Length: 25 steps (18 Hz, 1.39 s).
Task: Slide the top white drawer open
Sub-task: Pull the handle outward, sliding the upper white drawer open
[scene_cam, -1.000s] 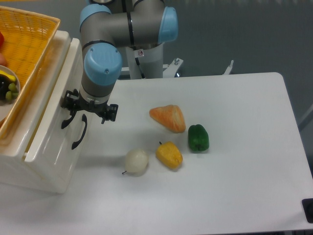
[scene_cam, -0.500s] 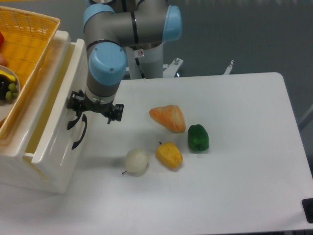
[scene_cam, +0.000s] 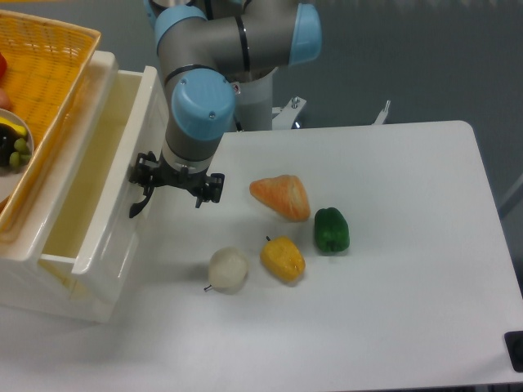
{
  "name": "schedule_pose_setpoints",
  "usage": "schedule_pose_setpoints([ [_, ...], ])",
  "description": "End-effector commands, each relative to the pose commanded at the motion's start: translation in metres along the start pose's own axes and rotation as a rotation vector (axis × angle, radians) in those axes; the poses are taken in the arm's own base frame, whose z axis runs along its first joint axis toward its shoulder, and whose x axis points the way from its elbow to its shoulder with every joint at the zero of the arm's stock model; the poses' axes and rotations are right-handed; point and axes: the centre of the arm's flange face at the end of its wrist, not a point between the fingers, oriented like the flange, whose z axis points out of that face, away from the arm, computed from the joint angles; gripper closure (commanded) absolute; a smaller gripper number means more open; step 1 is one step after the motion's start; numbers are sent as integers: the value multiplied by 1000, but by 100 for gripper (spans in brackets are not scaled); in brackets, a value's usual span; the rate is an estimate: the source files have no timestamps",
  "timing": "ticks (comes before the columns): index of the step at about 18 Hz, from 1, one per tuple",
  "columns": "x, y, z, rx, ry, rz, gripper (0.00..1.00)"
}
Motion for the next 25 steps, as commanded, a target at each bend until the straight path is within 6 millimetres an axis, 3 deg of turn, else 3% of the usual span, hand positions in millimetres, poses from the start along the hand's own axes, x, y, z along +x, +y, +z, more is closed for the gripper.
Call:
schedule_pose_setpoints([
  [7,-18,2,-7,5,-23,-11,0],
  [25,-42,5,-24,16,-25,40,0],
])
